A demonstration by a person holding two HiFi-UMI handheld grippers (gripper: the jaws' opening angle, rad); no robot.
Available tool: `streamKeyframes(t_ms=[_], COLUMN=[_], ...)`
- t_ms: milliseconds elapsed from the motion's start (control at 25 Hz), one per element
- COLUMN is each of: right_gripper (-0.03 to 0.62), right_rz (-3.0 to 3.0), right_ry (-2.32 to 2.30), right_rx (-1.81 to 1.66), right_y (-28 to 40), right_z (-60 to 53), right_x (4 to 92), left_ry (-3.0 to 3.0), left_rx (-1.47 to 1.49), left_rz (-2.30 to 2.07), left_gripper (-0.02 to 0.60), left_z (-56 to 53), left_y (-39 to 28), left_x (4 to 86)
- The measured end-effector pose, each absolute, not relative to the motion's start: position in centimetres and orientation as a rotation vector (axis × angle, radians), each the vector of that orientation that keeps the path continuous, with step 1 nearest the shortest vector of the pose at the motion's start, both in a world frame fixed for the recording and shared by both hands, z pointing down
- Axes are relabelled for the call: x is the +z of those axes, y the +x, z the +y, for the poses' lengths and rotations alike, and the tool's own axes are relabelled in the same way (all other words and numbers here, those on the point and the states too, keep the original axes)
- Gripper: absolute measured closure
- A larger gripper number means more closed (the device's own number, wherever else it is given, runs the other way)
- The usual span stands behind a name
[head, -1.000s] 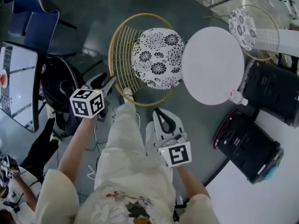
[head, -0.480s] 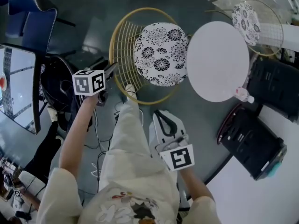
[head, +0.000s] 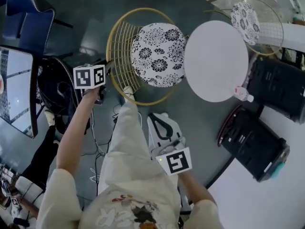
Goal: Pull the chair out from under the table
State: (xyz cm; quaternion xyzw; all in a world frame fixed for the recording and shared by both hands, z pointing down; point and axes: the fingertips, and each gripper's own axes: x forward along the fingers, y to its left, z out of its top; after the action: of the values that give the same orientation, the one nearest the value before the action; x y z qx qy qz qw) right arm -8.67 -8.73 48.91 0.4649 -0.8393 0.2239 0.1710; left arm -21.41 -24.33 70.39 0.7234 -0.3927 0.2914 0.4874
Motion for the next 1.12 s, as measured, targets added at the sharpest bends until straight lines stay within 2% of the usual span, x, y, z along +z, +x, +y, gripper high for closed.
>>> streamKeyframes(t_ms=[80,440,840,1120], right_gripper=[0.585,0.585,0.585,0.585], right_rz=[-2.394,-2.396,-2.410,-2.443], right_ry=[1.317,1.338,1.282,1.244], right_rx=[0.618,0.613,0.619,0.609], right_y=[-8.7,-5.8,1.2,2.5], right_z=[-8.5,-8.5,-11.2,-11.3], right_x=[48.6,48.0,49.4,49.3], left_ry=[1.748,1.738,1.665,1.648], left_rx=[0.687,0.719,0.733,0.777], left_rz=[-0.971,-0.978,-1.041,-1.093], left_gripper=[0.499,0.499,0.499,0.499], left_z=[-24.2,-23.5,-23.5,-23.2], left_y=[-21.4,-21.1,-19.0,-21.1], left_x=[70.2,69.8,71.8,72.0])
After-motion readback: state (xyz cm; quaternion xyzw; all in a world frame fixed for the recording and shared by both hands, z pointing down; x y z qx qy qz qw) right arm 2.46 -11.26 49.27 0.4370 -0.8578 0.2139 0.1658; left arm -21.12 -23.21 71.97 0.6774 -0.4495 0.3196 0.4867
